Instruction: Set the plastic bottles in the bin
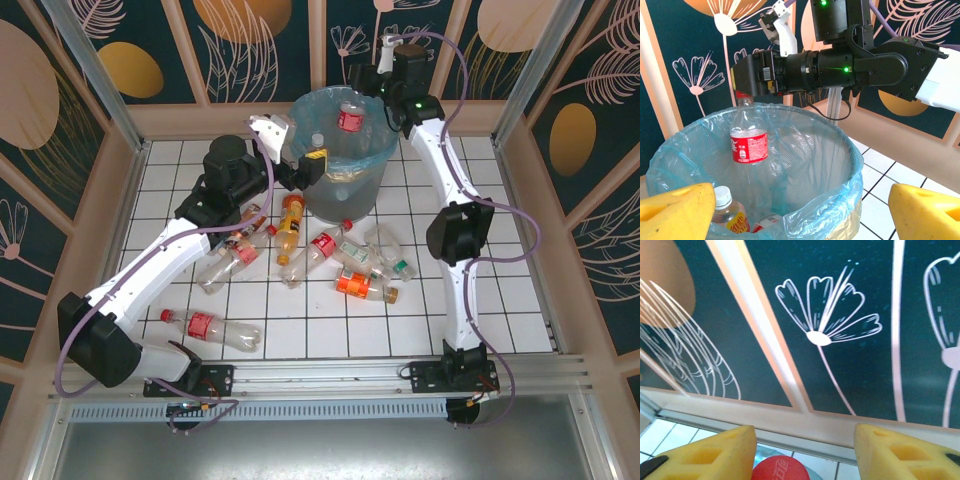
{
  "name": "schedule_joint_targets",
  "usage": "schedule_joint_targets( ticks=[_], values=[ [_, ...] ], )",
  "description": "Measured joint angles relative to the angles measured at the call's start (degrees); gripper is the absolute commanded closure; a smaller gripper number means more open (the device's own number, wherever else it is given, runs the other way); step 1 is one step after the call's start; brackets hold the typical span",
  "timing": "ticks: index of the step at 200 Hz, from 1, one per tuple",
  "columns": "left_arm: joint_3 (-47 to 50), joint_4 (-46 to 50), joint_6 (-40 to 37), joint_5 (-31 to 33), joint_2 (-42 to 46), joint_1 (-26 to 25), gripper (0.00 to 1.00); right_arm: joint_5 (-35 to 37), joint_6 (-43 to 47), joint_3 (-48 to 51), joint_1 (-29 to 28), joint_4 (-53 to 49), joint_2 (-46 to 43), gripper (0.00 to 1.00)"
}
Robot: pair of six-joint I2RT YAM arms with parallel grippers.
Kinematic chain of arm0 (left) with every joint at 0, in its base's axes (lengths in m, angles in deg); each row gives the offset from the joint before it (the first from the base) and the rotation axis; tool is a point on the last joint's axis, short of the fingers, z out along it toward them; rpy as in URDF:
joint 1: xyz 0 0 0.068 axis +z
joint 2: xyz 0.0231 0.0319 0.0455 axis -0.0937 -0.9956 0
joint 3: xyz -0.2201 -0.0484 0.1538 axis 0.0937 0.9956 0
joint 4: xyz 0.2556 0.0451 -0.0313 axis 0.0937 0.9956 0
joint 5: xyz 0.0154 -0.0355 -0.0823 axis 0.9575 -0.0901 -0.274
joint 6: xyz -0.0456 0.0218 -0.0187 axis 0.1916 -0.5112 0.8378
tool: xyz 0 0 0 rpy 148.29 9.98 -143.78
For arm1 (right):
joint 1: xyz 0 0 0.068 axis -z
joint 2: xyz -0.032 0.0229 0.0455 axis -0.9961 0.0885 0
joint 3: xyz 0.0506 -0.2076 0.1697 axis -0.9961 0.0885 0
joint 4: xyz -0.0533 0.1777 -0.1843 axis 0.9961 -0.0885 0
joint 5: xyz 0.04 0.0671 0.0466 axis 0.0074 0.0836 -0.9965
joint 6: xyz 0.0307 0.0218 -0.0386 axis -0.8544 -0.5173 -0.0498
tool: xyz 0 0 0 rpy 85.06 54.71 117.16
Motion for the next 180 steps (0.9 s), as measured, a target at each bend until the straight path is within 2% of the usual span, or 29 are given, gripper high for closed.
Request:
schedule_joint_targets(
  ticks=[65,101,140,162,180],
  values=[
    [0.0,0.0,0.0,0.1,-0.1,0.0,0.10,-7.3,-1.6,0.4,0.6,0.3,0.3,0.33],
    [0.0,0.0,0.0,0.2,-0.2,0.0,0.10,-9.3,-1.9,0.6,0.6,0.4,0.6,0.41],
    [0.1,0.0,0.0,0.3,-0.4,0.0,0.10,-9.2,-1.9,1.2,0.7,0.5,0.8,0.42],
    [0.3,0.0,0.0,0.6,-0.5,0.0,0.10,-9.0,-1.7,1.2,0.7,0.5,1.3,0.49],
    [0.4,0.0,-0.2,0.9,-0.6,0.0,0.10,-8.8,-1.1,1.2,0.9,0.9,1.5,0.61]
  ],
)
